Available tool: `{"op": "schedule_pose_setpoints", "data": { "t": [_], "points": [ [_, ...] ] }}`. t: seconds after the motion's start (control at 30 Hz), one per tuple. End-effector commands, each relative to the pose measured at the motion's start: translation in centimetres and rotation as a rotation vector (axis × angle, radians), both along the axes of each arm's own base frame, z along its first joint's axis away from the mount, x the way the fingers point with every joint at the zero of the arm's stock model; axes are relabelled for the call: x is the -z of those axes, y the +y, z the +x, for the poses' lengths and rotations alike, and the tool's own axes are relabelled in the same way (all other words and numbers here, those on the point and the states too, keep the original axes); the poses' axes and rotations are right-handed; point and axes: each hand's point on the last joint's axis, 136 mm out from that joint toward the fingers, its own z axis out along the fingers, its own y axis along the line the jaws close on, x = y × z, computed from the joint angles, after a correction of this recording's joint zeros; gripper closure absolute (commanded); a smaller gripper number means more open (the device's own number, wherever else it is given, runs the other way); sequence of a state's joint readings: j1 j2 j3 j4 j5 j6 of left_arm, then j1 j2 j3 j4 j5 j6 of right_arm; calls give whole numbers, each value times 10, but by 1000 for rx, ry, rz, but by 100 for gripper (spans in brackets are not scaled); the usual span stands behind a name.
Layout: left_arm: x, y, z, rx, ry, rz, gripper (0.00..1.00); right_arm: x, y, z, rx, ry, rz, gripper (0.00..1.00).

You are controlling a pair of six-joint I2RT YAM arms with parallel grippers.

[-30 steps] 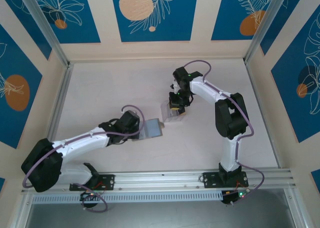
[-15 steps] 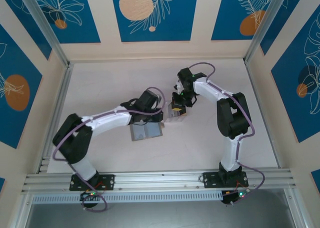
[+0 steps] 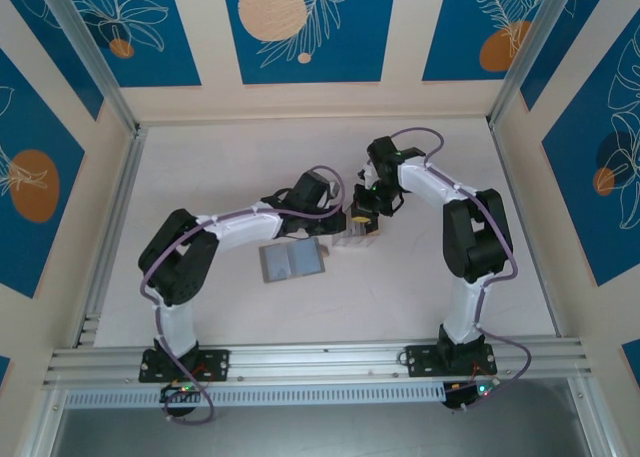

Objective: Put the credit cards into the card holder

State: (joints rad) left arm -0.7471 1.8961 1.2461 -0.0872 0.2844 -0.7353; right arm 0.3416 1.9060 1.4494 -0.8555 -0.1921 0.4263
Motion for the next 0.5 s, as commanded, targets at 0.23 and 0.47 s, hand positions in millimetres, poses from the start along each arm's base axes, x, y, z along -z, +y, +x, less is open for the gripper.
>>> {"op": "schedule_pose_setpoints", "data": {
  "t": [0.23,0.47],
  "points": [
    [3,-18,14,15,24,-45,96,-11,0,-8,16,13,38,100],
    [21,-19,18,8,43,-8,96,-14,-1,-8,18,10,39,100]
  ]
}}
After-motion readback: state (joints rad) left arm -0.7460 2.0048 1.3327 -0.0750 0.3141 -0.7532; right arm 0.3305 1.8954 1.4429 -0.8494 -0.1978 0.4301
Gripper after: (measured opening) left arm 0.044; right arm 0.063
